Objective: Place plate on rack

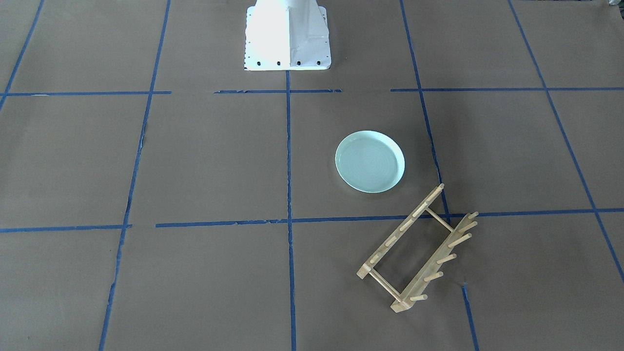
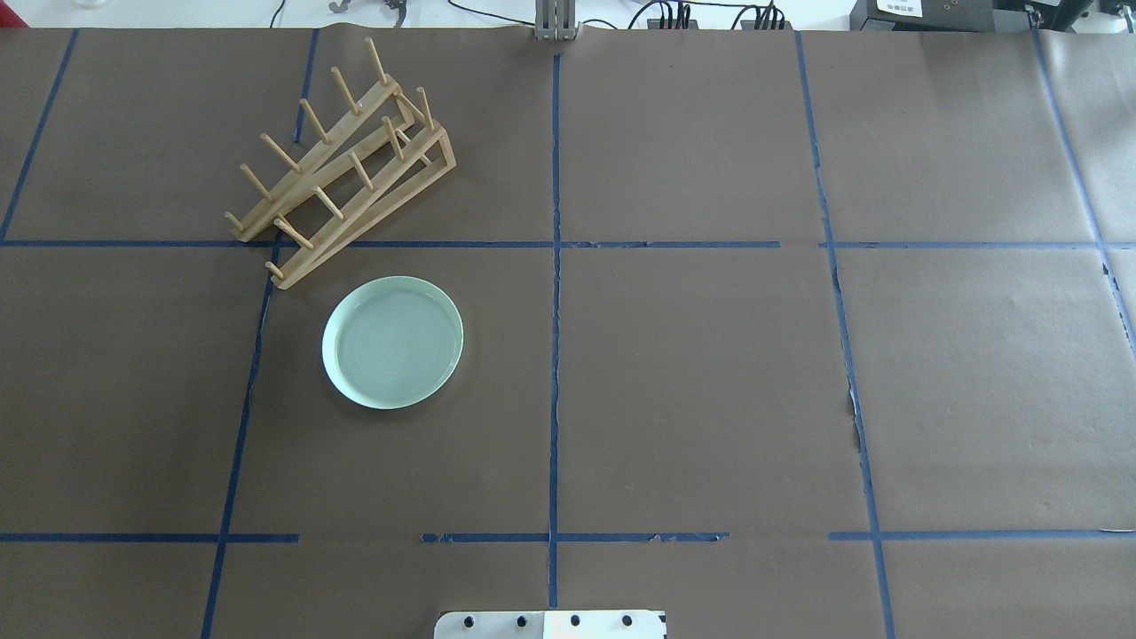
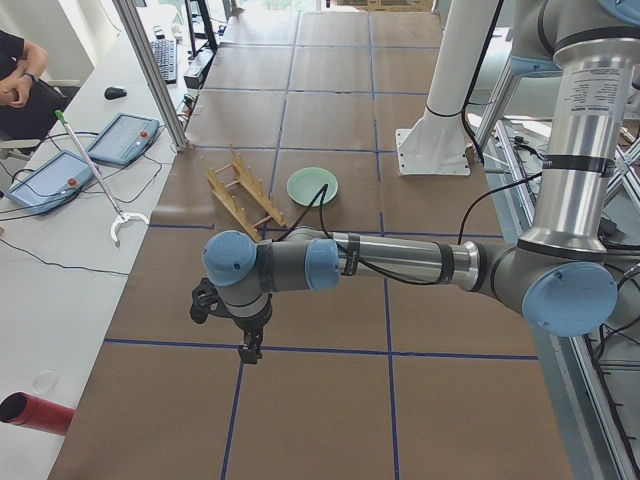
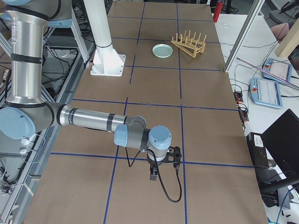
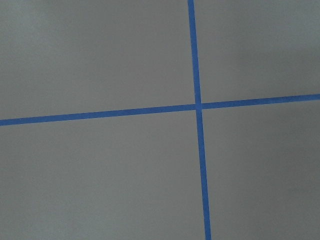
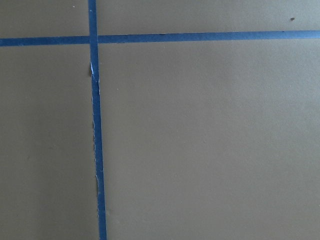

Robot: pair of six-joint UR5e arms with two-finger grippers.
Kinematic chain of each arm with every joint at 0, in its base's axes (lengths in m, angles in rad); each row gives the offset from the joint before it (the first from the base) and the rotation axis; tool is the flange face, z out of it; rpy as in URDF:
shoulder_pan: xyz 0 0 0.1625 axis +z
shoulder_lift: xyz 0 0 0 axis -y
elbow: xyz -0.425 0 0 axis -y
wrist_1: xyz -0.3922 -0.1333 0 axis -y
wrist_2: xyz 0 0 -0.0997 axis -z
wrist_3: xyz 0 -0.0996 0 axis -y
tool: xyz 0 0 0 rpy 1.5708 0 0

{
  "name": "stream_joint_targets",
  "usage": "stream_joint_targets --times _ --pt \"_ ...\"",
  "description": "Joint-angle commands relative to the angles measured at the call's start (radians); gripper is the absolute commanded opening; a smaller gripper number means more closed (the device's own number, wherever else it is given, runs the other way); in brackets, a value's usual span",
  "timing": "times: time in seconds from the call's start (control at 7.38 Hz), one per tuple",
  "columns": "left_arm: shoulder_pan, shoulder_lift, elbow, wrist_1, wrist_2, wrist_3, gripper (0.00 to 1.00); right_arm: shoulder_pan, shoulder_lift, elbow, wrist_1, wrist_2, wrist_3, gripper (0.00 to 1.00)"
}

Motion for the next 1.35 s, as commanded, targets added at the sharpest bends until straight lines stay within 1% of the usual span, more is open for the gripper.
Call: stream_joint_targets --times 0.0,0.41,0.54,0.68,0.81,0.95,1.08,1.22 --pt "0.0 -0.007 -0.026 0.001 0.004 0.012 1.0 0.0 0.001 -0.001 0.0 0.0 0.0 1.0" --pt "0.003 0.002 -0.028 -0.005 0.008 0.014 1.0 0.0 -0.001 -0.001 0.0 0.0 0.0 1.0" --pt "0.005 0.037 -0.044 -0.022 0.004 0.014 1.0 0.0 -0.001 -0.001 0.0 0.0 0.0 1.0" --pt "0.008 0.058 -0.055 -0.074 -0.001 0.012 1.0 0.0 -0.001 0.0 0.0 0.0 0.0 1.0" --pt "0.044 0.054 -0.095 -0.086 -0.024 -0.035 1.0 0.0 0.001 0.0 0.0 0.0 0.0 1.0" --pt "0.144 0.052 -0.197 -0.09 -0.073 -0.289 1.0 0.0 -0.001 0.0 0.0 0.0 0.0 1.0" --pt "0.249 0.037 -0.298 -0.141 -0.064 -0.509 1.0 0.0 0.001 0.0 0.0 0.0 0.0 1.0" --pt "0.288 0.016 -0.36 -0.148 -0.073 -0.655 1.0 0.0 -0.001 0.0 0.0 0.0 0.0 1.0"
